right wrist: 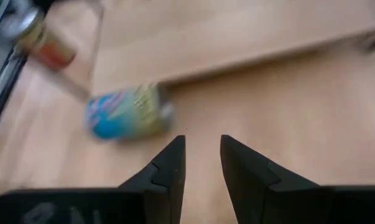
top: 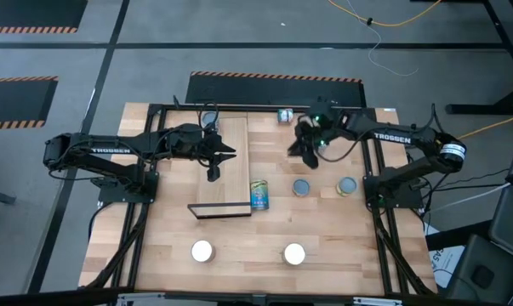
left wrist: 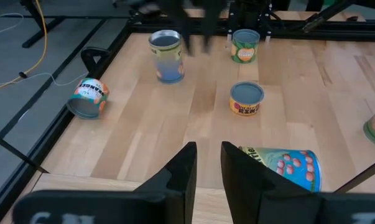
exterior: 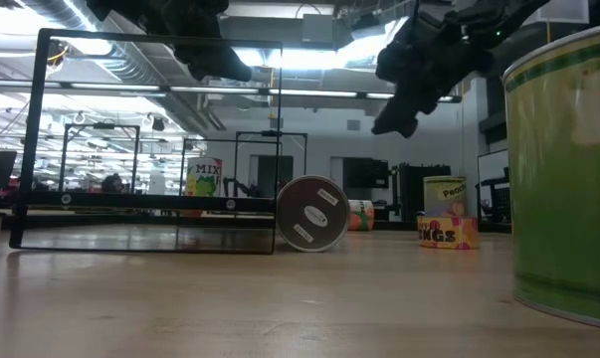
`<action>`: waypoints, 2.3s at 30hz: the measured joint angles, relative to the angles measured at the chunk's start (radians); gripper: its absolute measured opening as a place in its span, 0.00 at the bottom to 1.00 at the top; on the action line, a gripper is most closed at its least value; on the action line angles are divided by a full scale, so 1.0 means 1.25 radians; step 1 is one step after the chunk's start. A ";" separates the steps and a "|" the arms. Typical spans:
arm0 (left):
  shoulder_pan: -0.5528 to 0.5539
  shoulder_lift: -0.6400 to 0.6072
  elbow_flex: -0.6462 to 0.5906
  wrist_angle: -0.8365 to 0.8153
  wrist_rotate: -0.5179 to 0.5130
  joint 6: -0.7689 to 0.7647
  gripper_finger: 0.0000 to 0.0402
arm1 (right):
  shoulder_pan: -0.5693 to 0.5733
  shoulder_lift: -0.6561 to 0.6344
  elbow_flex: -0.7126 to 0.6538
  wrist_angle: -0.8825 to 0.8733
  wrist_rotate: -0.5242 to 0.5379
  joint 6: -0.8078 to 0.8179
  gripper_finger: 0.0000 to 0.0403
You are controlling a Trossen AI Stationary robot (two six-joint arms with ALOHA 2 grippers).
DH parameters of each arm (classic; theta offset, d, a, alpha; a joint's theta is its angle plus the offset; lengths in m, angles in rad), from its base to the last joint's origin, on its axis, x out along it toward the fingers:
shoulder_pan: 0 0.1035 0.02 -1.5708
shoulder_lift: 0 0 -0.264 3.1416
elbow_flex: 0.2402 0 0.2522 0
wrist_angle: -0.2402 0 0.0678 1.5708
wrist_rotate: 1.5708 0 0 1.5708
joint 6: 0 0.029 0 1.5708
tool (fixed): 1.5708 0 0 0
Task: Pick and place cans onto a shelf
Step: Put the small canned pineapples on the shelf
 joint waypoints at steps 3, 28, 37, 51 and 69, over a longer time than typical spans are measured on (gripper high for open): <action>0.000 0.000 0.000 0.000 0.000 0.000 0.17 | 0.057 0.000 0.000 -0.079 0.000 0.000 0.26; 0.000 0.000 0.000 0.000 0.000 -0.001 0.17 | 0.377 0.004 -0.082 -0.158 0.344 0.197 0.26; 0.000 0.000 0.000 0.000 0.000 -0.001 0.17 | 0.391 0.004 -0.146 -0.086 0.393 0.214 0.26; 0.000 0.000 0.000 0.000 0.000 -0.001 0.17 | 0.391 0.004 -0.235 0.067 0.391 0.217 0.26; 0.000 0.000 0.000 0.000 0.000 -0.001 0.17 | 0.391 0.004 -0.241 0.120 0.340 0.248 0.26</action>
